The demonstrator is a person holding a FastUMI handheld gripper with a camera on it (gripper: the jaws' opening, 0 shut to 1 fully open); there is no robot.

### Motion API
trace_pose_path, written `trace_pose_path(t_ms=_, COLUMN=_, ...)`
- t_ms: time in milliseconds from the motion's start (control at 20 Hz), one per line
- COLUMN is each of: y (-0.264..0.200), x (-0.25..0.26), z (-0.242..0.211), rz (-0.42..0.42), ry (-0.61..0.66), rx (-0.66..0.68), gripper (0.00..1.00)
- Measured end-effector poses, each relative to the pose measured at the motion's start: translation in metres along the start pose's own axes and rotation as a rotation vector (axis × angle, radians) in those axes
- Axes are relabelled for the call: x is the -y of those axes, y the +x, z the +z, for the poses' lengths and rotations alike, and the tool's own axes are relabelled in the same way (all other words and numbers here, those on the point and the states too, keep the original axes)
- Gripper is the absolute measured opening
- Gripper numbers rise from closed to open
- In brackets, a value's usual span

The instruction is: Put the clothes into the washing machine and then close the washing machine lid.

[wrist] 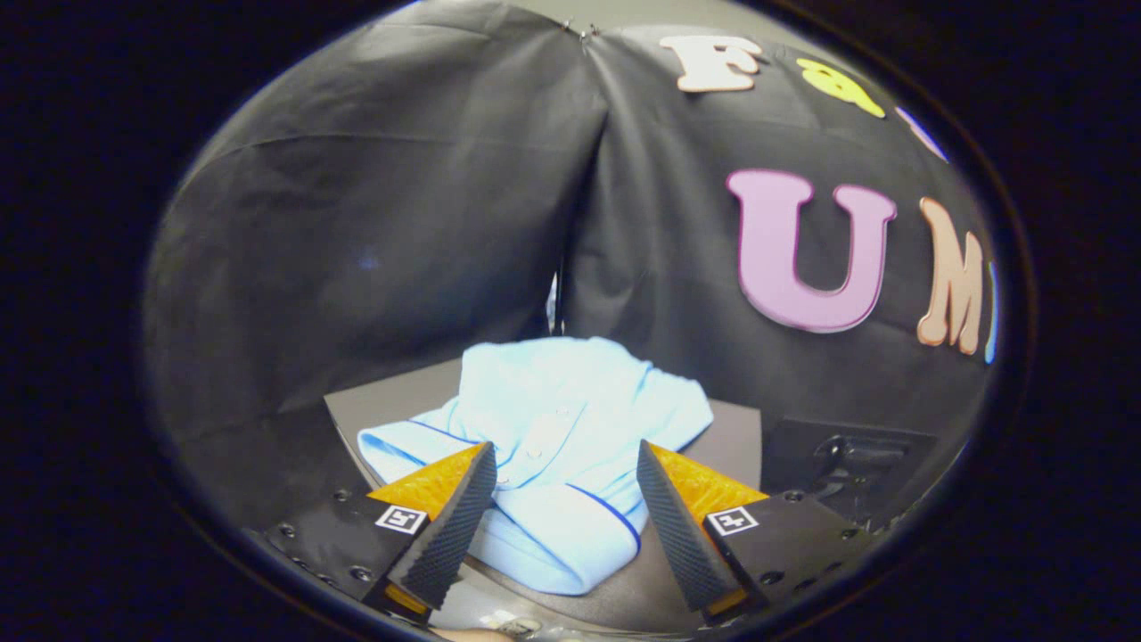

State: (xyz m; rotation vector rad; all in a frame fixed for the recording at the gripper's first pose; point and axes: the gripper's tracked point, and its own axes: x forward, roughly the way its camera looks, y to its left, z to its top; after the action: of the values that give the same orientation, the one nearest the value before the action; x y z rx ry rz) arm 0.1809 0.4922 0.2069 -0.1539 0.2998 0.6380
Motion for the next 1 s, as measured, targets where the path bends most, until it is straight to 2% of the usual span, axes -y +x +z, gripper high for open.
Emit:
trace_pose_path(t_ms=150, y=0.008, x=-0.003, z=-0.008, rz=0.026, ry=0.060, rx=-0.056, gripper=0.98)
trace_pose_path(t_ms=350, y=0.010, x=-0.010, z=-0.017, rz=0.100, ry=0.186, rx=-0.115, gripper=0.54)
trace_pose_path(t_ms=450, y=0.012, x=0.011, z=-0.021, rz=0.035, ry=0.181, rx=-0.120, gripper=0.32)
trace_pose_path(t_ms=550, y=0.008, x=0.009, z=-0.021, rz=0.043, ry=0.247, rx=-0.116, gripper=0.11)
trace_pose_path(t_ms=700, y=0.010, x=0.016, z=-0.022, rz=0.033, ry=0.325, rx=-0.113, gripper=0.11)
trace_pose_path(t_ms=750, y=0.005, x=0.019, z=-0.020, rz=0.029, ry=0.345, rx=-0.108, gripper=0.06)
trace_pose_path(t_ms=800, y=0.005, x=0.023, z=-0.020, rz=0.026, ry=0.352, rx=-0.103, gripper=0.01)
trace_pose_path(t_ms=1000, y=-0.011, x=0.040, z=-0.014, rz=-0.024, ry=0.343, rx=-0.077, gripper=0.01)
